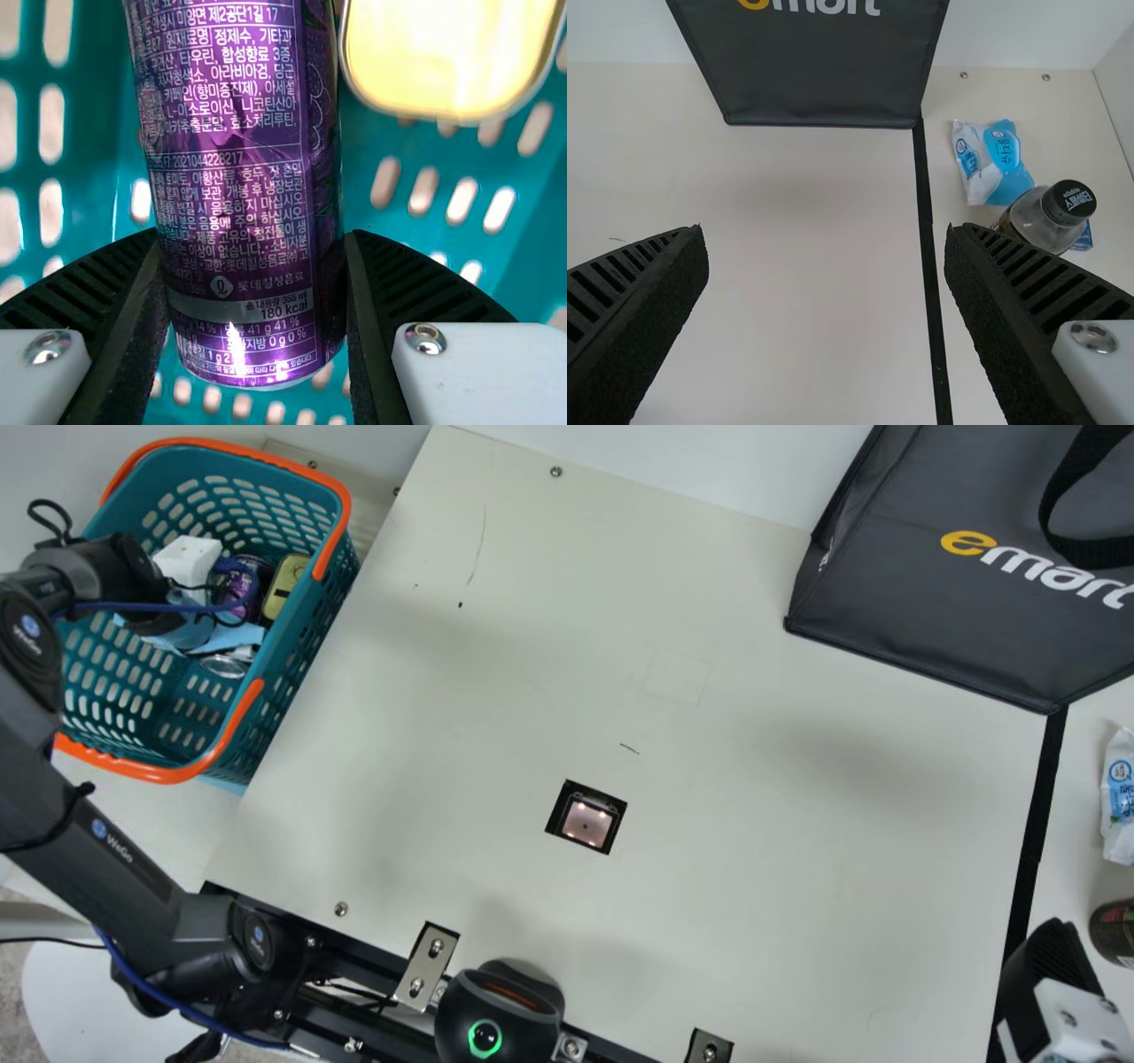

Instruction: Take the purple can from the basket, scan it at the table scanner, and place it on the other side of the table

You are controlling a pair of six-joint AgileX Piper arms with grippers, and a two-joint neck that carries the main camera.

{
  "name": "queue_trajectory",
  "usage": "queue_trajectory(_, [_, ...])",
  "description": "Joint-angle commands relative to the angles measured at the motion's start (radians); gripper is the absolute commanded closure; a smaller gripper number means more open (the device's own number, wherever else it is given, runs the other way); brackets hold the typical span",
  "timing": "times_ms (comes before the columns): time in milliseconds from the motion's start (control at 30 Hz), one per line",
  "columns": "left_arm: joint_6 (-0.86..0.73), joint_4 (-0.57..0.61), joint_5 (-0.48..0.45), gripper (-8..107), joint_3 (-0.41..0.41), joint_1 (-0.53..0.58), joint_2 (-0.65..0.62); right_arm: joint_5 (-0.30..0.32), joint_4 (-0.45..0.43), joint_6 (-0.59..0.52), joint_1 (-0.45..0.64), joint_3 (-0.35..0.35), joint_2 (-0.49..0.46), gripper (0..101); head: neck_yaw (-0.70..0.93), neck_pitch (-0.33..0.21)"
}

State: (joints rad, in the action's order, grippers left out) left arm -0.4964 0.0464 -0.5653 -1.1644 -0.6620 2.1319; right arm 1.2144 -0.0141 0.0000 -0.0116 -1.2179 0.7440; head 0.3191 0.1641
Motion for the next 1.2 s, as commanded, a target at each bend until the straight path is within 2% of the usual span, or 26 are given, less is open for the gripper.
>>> queue_trajectory(0, [-0.006, -0.001, -0.002, 107, 0.025, -0.006, -0.015, 0.000, 0.000, 0.000, 0.000, 0.000, 0.000, 6, 0.002, -0.026])
queue_trajectory(367, [-0.027, -0.033, -0.049, 107, 0.123, -0.045, -0.080, 0.000, 0.000, 0.000, 0.000, 0.000, 0.000, 6, 0.002, -0.026])
queue_trajectory(700, [0.003, -0.104, -0.043, 107, 0.171, -0.055, -0.050, 0.000, 0.000, 0.000, 0.000, 0.000, 0.000, 6, 0.002, -0.026])
queue_trajectory(933, [0.032, -0.144, -0.022, 84, 0.180, -0.053, -0.020, 0.000, 0.000, 0.000, 0.000, 0.000, 0.000, 6, 0.002, -0.026])
queue_trajectory(1167, [0.068, -0.173, -0.030, 60, 0.156, -0.047, 0.007, 0.000, 0.000, 0.000, 0.000, 0.000, 0.000, 6, 0.002, -0.026])
